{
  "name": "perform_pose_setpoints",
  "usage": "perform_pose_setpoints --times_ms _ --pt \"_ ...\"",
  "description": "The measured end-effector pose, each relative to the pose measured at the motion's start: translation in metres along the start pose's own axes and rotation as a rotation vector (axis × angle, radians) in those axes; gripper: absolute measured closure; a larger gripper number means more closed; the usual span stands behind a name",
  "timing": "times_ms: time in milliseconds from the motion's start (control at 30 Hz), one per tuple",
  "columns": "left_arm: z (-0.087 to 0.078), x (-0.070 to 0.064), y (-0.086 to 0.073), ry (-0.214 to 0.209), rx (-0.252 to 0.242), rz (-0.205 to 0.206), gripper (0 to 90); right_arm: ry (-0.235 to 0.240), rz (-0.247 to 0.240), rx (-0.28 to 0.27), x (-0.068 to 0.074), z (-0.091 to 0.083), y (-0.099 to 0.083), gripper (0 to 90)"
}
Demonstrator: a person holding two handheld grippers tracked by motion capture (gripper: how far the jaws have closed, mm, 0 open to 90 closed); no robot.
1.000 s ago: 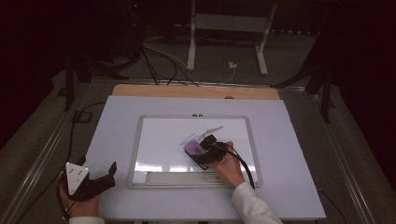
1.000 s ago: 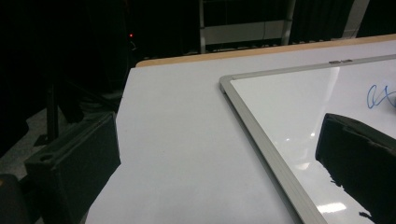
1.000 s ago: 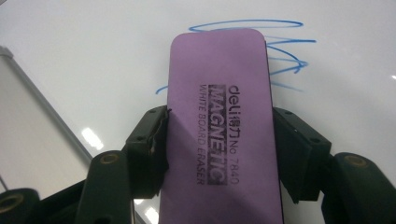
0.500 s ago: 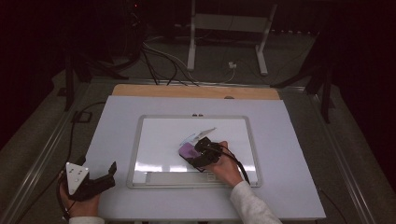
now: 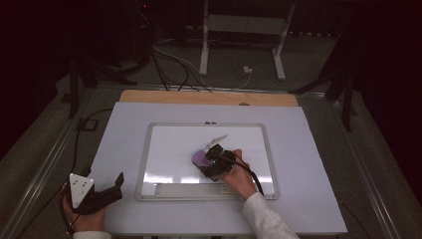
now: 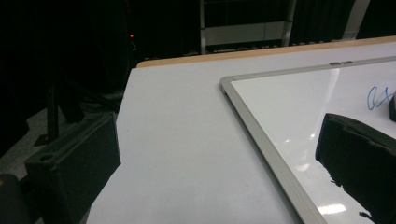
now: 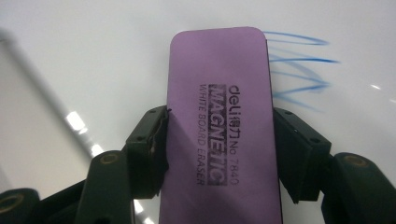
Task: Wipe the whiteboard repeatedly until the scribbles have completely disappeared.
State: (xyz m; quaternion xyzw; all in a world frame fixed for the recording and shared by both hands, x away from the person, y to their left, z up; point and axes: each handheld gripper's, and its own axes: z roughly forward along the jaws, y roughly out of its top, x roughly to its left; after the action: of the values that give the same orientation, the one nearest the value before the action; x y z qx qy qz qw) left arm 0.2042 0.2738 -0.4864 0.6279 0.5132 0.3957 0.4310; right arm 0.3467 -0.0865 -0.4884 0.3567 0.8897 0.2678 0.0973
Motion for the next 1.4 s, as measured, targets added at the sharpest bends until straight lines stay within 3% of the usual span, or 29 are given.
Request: perform_pose_setpoints --times_ms 67,133,200,267,367,400,500,633,700,733,833,1000,1067,1167,1333,1400 --pt "0.001 0.0 0.0 0.002 0.004 -0.001 0.6 -0.053 0.021 -0.003 -0.005 0.0 0.0 41.4" --pt "0.001 0.0 -0.001 -0.001 0.006 0.002 0.6 -0.052 0.043 -0.002 -0.008 0.0 0.001 41.4" --pt "0.001 -0.001 0.0 -0.001 0.007 0.005 0.6 -0.065 0.017 -0.001 -0.003 0.0 0.001 41.4" --pt "0.002 -0.001 0.0 -0.002 0.008 0.006 0.6 0.012 -0.014 0.006 0.004 0.0 0.001 41.4" --pt "0.001 -0.001 0.0 -0.001 0.005 0.006 0.6 0.034 -0.05 0.011 0.009 0.0 0.002 41.4" --pt "0.0 0.0 0.0 0.0 0.004 0.005 0.6 0.043 -0.034 0.01 0.006 0.001 0.002 41.4" --pt "0.0 0.001 0.0 0.001 0.004 -0.001 0.6 0.011 0.037 0.002 -0.01 0.002 0.002 41.4" --pt "0.001 0.001 0.0 0.0 0.003 -0.001 0.6 -0.107 0.171 0.007 -0.037 -0.001 -0.001 41.5" --pt "0.0 0.001 0.0 -0.001 0.002 -0.001 0.6 -0.138 0.225 0.004 -0.048 -0.002 -0.003 41.5" --pt "0.0 0.001 0.0 -0.001 0.003 -0.001 0.6 -0.137 0.229 0.002 -0.048 -0.002 -0.003 41.5" --pt "0.002 0.0 -0.001 -0.002 0.007 0.003 0.6 -0.164 0.189 0.005 -0.039 -0.002 -0.001 41.4" --pt "0.002 -0.001 0.0 -0.002 0.009 0.006 0.6 -0.037 0.097 0.01 -0.013 0.002 0.004 41.4" --pt "0.002 0.0 0.0 -0.001 0.009 0.004 0.6 -0.026 0.06 0.011 -0.006 0.003 0.006 41.4" --pt "0.001 0.0 0.0 0.0 0.006 0.002 0.6 -0.017 0.086 0.012 -0.012 0.004 0.006 41.4" --pt "0.001 0.001 0.0 -0.001 0.003 -0.001 0.6 -0.194 0.214 -0.003 -0.038 0.001 0.002 41.5" --pt "0.001 0.001 -0.001 -0.002 0.003 -0.002 0.6 -0.242 0.237 -0.002 -0.043 0.0 0.001 41.5"
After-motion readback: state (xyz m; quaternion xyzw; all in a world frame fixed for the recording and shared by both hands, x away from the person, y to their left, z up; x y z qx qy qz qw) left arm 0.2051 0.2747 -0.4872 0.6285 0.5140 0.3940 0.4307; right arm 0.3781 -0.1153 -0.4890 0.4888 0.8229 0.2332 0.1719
